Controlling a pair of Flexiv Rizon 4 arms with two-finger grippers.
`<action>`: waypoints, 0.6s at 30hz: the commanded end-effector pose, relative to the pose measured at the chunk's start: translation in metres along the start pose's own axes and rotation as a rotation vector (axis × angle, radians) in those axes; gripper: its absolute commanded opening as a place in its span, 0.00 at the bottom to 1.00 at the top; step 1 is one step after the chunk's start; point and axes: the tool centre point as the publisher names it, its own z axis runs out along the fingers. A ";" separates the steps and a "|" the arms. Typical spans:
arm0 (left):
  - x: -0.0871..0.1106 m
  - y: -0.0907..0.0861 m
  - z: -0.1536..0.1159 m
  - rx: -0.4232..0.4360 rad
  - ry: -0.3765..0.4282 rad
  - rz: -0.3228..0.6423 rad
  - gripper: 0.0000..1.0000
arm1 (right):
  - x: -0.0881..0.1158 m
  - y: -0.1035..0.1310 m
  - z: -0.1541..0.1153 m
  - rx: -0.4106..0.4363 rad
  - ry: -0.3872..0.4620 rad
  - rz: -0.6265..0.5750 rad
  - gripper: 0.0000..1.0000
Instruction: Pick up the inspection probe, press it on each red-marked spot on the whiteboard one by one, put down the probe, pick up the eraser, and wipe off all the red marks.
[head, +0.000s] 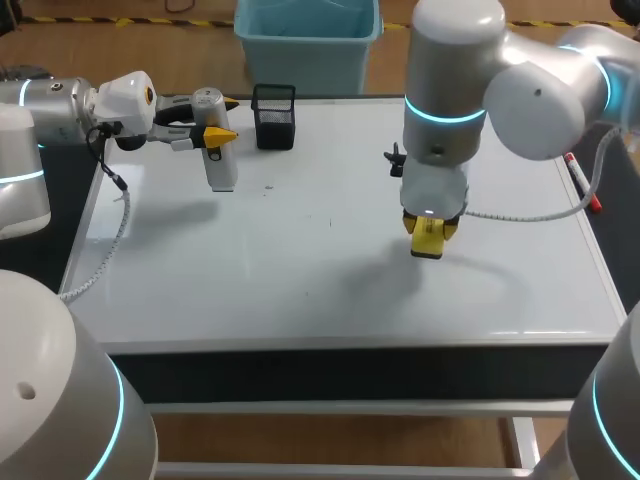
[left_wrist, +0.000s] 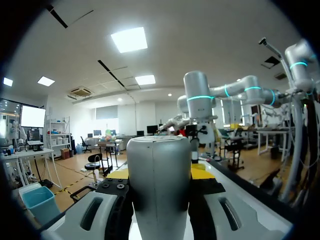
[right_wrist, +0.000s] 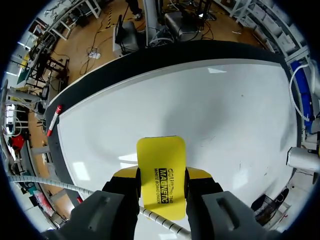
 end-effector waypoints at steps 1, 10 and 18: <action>-0.001 0.000 0.000 0.003 0.003 0.001 0.00 | 0.002 0.000 -0.001 0.002 -0.001 -0.002 0.00; -0.001 0.000 0.000 0.003 0.003 0.001 0.00 | -0.002 -0.024 0.008 -0.004 -0.007 0.018 0.00; -0.001 0.000 0.000 0.003 0.003 0.001 0.00 | -0.019 -0.091 -0.003 0.113 0.042 -0.029 0.00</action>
